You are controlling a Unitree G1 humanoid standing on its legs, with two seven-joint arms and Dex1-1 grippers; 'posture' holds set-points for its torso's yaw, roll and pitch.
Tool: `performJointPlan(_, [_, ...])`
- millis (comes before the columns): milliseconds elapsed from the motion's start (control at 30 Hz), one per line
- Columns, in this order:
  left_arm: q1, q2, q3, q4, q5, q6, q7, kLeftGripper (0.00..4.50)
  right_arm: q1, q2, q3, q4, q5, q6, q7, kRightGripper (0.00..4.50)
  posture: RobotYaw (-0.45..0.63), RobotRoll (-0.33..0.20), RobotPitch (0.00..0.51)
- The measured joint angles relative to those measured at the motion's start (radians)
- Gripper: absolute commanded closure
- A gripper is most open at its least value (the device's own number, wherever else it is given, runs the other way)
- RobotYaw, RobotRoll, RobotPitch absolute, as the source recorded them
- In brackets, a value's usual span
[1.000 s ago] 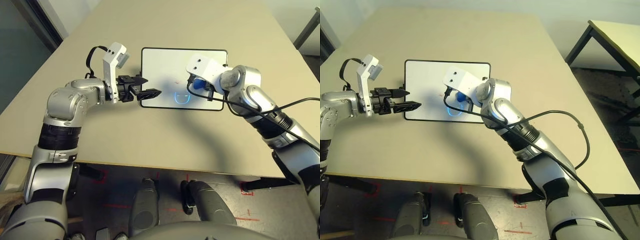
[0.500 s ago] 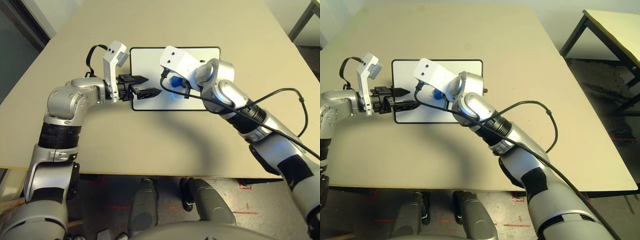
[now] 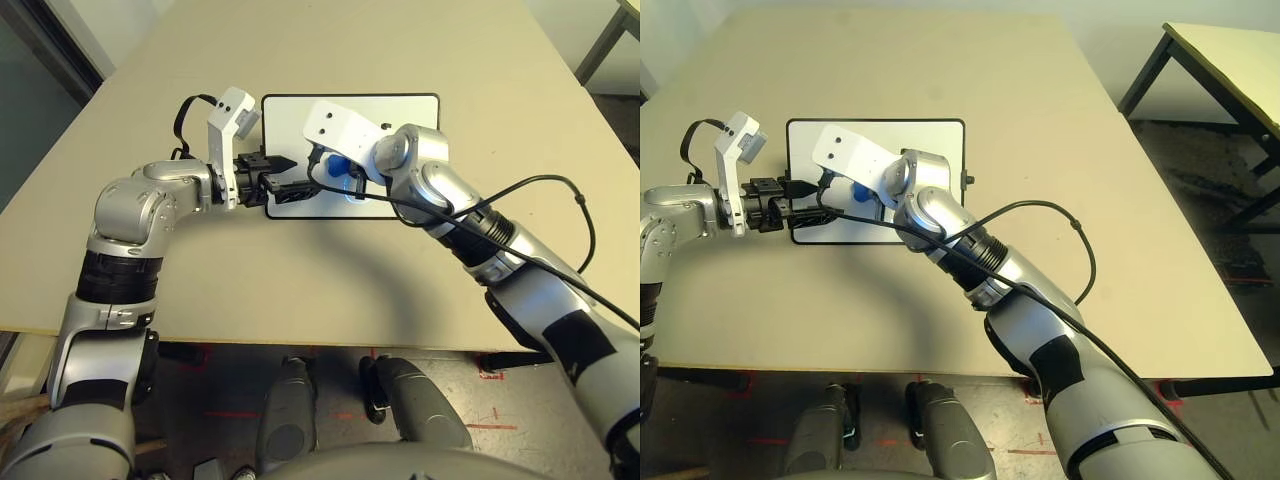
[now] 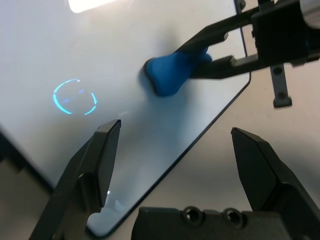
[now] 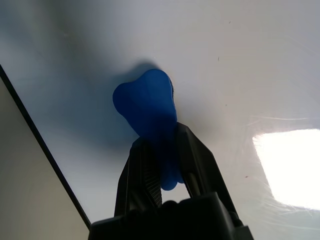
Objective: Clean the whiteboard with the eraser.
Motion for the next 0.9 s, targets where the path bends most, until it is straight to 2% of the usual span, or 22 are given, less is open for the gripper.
performJointPlan(233, [0.000, -0.003, -0.001, 0.001, 0.001, -0.001, 0.000, 0.00, 0.067, -0.141, -0.033, -0.063, 0.000, -0.014, 0.011, 3.90, -0.09, 0.000, 0.196])
performJointPlan(433, [0.000, -0.006, -0.002, 0.009, 0.002, -0.003, -0.004, 0.00, 0.081, -0.177, -0.035, -0.079, -0.001, -0.005, 0.029, 3.90, -0.09, 0.000, 0.198])
performJointPlan(633, [-0.001, -0.008, -0.002, 0.015, 0.004, -0.004, -0.006, 0.00, 0.053, -0.109, -0.038, -0.047, -0.005, 0.019, 0.018, 3.90, -0.09, 0.000, 0.203])
performJointPlan(900, [-0.003, -0.014, -0.003, 0.014, 0.003, -0.004, -0.004, 0.00, -0.045, 0.076, -0.034, 0.084, -0.004, 0.011, -0.019, 3.90, -0.08, 0.000, 0.206])
